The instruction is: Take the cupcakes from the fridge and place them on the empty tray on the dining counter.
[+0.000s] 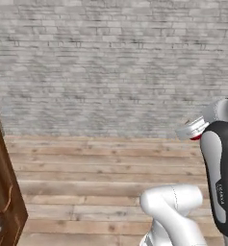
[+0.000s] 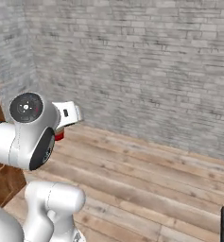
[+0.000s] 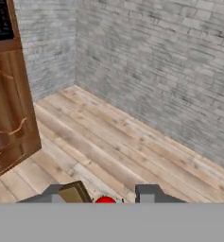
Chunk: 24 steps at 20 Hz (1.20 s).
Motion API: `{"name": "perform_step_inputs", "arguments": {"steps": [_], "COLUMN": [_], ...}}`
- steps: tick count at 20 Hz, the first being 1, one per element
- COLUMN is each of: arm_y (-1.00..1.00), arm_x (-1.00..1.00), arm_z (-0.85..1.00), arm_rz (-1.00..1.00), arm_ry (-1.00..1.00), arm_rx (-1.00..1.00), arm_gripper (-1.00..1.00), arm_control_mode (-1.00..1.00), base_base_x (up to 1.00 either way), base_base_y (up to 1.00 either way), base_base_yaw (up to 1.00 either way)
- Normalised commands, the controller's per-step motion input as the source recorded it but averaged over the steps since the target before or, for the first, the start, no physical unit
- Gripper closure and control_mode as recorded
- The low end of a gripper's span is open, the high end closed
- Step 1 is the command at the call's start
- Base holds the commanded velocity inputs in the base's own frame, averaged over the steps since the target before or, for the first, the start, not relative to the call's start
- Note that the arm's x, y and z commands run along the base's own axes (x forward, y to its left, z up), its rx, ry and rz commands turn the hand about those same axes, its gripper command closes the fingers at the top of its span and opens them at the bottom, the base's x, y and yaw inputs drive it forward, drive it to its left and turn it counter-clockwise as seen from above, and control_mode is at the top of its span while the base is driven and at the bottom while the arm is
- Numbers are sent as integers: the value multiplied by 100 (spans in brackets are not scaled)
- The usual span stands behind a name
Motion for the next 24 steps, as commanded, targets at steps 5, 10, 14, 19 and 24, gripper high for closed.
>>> {"name": "perform_step_inputs", "arguments": {"steps": [5,10,14,19,24], "arm_y": [0,0,0,0,0], "arm_x": [0,0,0,0,0], "arm_z": [0,0,0,0,0], "arm_rz": [0,0,0,0,0], "arm_ry": [0,0,0,0,0], "arm_rx": [0,0,0,0,0], "arm_gripper": [100,100,100,100,100], "arm_control_mode": [100,100,100,100,100], "base_base_x": [75,68,59,65,76], "base_base_y": [-17,-16,-11,-1,0], "base_base_yaw": [-44,-46,-48,-50,-51]}}
